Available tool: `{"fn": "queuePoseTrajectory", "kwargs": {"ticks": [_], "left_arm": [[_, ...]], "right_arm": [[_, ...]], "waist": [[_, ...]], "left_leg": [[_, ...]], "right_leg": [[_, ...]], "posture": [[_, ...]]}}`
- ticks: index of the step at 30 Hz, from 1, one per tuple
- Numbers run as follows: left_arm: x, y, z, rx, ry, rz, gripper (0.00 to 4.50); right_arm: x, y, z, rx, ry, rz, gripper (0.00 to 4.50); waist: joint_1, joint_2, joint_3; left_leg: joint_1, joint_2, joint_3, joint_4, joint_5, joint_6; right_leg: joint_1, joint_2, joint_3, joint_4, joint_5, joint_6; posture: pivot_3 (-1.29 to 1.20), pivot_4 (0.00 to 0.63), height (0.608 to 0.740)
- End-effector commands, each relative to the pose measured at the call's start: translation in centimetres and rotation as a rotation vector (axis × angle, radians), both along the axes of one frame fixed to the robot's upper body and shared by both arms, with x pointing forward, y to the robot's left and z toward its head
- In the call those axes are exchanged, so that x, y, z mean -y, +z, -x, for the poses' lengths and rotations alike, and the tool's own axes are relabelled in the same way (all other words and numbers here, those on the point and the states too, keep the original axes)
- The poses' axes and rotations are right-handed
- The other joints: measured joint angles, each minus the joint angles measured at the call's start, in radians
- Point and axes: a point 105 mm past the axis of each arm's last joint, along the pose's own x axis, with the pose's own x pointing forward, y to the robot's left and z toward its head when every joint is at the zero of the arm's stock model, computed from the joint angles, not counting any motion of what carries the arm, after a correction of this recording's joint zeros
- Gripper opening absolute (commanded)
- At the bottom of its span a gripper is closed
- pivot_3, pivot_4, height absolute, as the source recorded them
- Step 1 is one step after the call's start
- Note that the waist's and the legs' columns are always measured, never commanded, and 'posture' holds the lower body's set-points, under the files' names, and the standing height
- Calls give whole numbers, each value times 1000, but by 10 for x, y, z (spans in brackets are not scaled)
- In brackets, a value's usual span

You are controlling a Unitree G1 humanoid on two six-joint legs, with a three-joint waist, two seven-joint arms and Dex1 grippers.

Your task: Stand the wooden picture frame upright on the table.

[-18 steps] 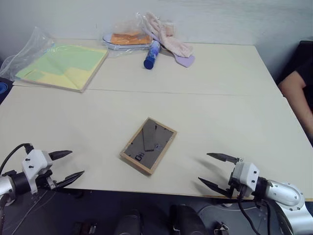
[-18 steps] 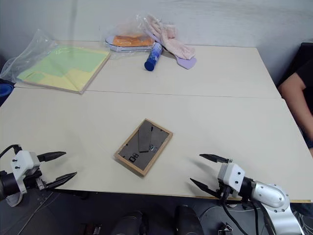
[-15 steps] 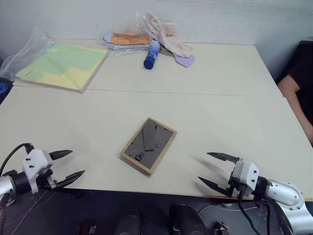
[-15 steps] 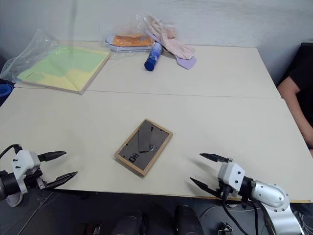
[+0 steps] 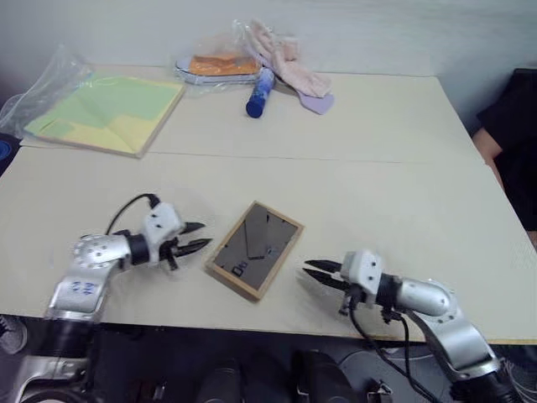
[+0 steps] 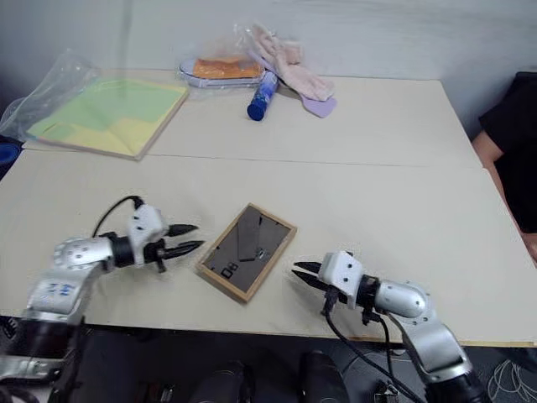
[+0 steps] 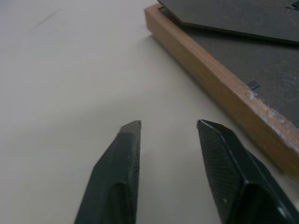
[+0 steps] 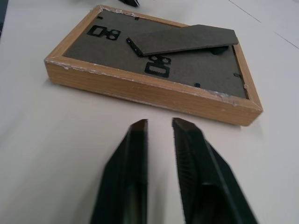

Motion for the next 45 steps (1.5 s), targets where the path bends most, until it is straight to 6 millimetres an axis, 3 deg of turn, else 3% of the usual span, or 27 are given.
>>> {"fn": "queuePoseTrajectory", "kwargs": {"ticks": [1,7,11,16,20,22,27,32,38,45], "left_arm": [[18,-9,9,-35,-103,-19,1007],[51,-16,26,-69,-205,34,1007],[61,-16,29,-67,-199,58,1007],[61,-16,30,-72,-169,72,1007],[33,-10,30,-174,-36,153,1007],[16,2,37,-376,24,294,1501],[8,12,64,-863,58,377,2938],[29,15,54,-1063,103,464,4455],[54,-3,51,-1109,123,439,4455],[87,-1,48,-1175,43,513,4455]], "right_arm": [[-7,3,-6,17,-12,2,0],[-1,13,-23,34,-63,7,0],[6,14,-32,40,-89,19,0],[11,15,-37,42,-99,18,0],[21,26,-30,54,-73,1,0],[28,27,-21,34,-40,20,0],[33,14,-12,-16,-16,93,0],[24,6,-14,-23,-26,115,0],[10,6,-14,-33,-20,107,0],[2,8,-13,-27,-3,112,0]], "waist": [[1,0,0],[12,0,0],[13,0,0],[10,0,0],[9,0,0],[7,0,0],[7,0,0],[13,0,0],[8,0,0],[31,0,-2]], "left_leg": [[0,0,0,1,0,0],[0,0,-2,5,-1,1],[0,0,-3,5,-1,2],[0,0,-3,5,-1,2],[0,0,-3,5,-1,2],[0,0,-3,5,-1,2],[0,1,-4,5,-1,1],[-1,-1,-6,6,-2,2],[-1,-1,-6,6,-1,0],[1,-2,-7,7,-1,0]], "right_leg": [[0,0,0,0,0,0],[2,-1,0,2,0,0],[3,-2,0,1,0,0],[3,-1,0,1,0,0],[3,-1,0,1,0,0],[2,-1,0,1,0,0],[4,-1,0,1,0,0],[4,-1,1,1,0,0],[3,-1,1,2,0,0],[5,-2,1,2,0,0]], "posture": [[0,150,740],[0,150,740],[0,150,740],[0,150,740],[0,150,740],[0,150,740],[0,150,740],[0,150,740],[0,150,740],[0,150,740]]}}
